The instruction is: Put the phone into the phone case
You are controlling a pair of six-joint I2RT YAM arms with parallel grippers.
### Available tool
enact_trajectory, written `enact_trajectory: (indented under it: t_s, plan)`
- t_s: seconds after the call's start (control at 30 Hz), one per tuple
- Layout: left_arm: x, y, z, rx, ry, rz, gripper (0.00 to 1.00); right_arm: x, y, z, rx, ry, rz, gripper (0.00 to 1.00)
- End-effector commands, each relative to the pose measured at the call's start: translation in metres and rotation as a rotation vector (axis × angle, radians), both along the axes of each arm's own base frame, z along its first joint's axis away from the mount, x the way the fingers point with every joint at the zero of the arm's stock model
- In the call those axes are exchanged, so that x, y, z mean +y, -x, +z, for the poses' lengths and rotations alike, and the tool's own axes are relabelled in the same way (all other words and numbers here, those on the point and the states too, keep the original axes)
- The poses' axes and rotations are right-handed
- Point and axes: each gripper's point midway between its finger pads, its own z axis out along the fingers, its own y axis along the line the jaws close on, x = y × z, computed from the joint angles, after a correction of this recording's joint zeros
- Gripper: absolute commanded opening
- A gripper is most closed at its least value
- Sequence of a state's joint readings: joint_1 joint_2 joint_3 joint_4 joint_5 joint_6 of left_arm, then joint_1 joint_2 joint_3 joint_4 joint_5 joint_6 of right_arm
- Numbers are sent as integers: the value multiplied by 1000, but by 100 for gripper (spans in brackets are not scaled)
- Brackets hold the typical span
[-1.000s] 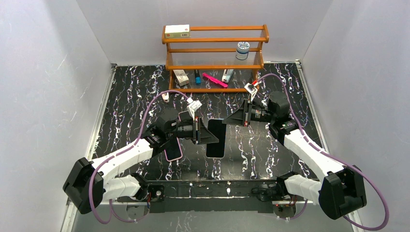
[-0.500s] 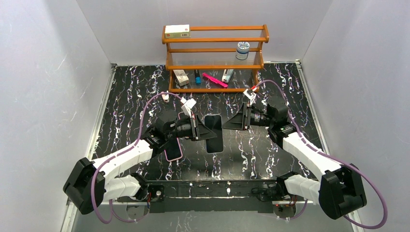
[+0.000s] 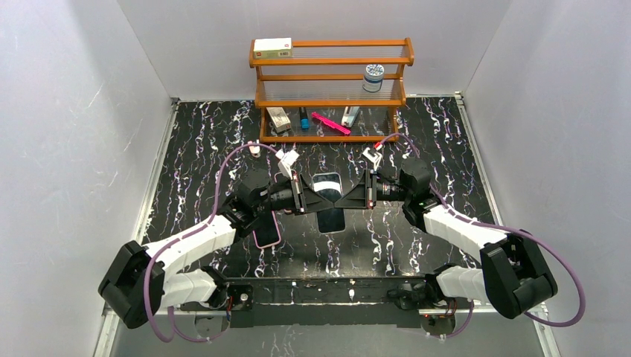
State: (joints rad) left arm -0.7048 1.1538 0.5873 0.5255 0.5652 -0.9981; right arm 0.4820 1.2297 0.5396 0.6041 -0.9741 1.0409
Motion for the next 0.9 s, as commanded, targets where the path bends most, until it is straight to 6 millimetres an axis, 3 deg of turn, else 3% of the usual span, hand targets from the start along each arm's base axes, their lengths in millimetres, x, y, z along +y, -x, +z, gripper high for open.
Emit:
enact_trajectory:
  t_s: [0.0,0.17,0.37,0.5,0.7,0.87]
  plan:
    - [7,-10,-5,-73,-66,62,6,4,-9,8,-38,-21,-75,1]
    - [29,-16,-24,-109,-225,143,45,2,-16,4,-47,14,-121,1]
    - [47,-18,-29,-155,-323,188,70,3,-24,0,-52,57,-141,1]
    - [58,-21,-29,-196,-412,200,98,4,-34,-16,-36,120,-160,1]
    - [94,-30,-41,-264,-642,251,98,1,-51,-76,75,341,-180,1]
    - [121,-37,-38,-338,-788,291,98,4,-62,-110,151,412,-177,1]
